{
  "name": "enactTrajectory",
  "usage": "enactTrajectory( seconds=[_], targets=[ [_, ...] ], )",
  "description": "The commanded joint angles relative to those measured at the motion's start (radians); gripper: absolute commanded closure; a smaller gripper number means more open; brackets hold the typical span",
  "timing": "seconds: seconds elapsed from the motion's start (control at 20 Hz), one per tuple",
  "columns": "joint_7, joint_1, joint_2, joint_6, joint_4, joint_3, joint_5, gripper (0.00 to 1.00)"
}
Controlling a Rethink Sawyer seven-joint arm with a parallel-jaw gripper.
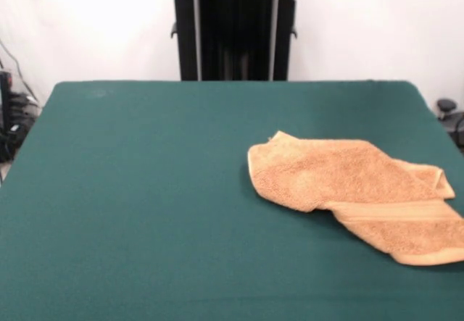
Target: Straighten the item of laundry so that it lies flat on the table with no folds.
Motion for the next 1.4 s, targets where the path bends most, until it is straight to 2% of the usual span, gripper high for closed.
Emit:
enactTrajectory(
  seconds=[0.05,0.3,0.6,0.8,1.15,1.4],
  targets=[
    [-0.272,0.069,-0.225,-0.278,0.52,0.258,-0.099,0.0],
    [-0.305,0.042,-0.334,-0.401,0.628,0.351,-0.172,0.0],
    [-0.27,-0.048,-0.389,-0.454,0.628,0.447,-0.282,0.0],
    [-0.214,-0.1,-0.402,-0.503,0.617,0.512,-0.35,0.0],
    [-0.087,-0.141,-0.41,-0.625,0.612,0.607,-0.449,0.0],
    [-0.003,-0.159,-0.401,-0.664,0.589,0.65,-0.508,0.0]
  ],
)
